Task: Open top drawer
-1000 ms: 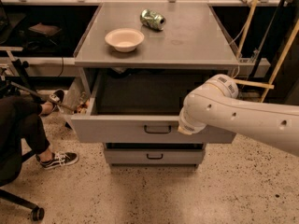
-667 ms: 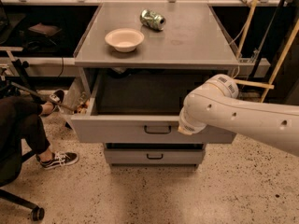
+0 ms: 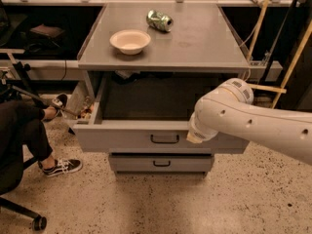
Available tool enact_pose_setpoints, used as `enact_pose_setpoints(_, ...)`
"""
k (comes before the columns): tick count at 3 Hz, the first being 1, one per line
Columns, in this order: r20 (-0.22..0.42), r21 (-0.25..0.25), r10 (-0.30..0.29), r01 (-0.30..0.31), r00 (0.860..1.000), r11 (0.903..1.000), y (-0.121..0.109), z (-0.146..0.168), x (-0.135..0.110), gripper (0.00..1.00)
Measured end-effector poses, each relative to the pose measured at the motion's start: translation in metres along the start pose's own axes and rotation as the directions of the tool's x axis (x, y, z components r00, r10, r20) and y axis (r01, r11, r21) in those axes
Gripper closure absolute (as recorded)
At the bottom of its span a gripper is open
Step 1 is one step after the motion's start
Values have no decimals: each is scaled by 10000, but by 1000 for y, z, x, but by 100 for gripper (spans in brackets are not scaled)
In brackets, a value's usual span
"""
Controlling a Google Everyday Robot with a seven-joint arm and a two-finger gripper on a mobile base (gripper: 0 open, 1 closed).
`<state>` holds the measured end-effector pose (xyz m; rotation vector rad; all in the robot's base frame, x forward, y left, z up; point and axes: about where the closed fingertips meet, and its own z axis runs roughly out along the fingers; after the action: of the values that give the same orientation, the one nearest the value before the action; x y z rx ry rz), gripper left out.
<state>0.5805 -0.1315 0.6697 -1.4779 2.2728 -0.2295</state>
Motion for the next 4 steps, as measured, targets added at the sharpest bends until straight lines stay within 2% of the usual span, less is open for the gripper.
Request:
enact_pose_setpoints(3,-12,9,151,-151,9999,9999,7,-9,6,100)
enact_pose_setpoints(4,-24,23,330,-330,9995,9995,18,-11,13,100)
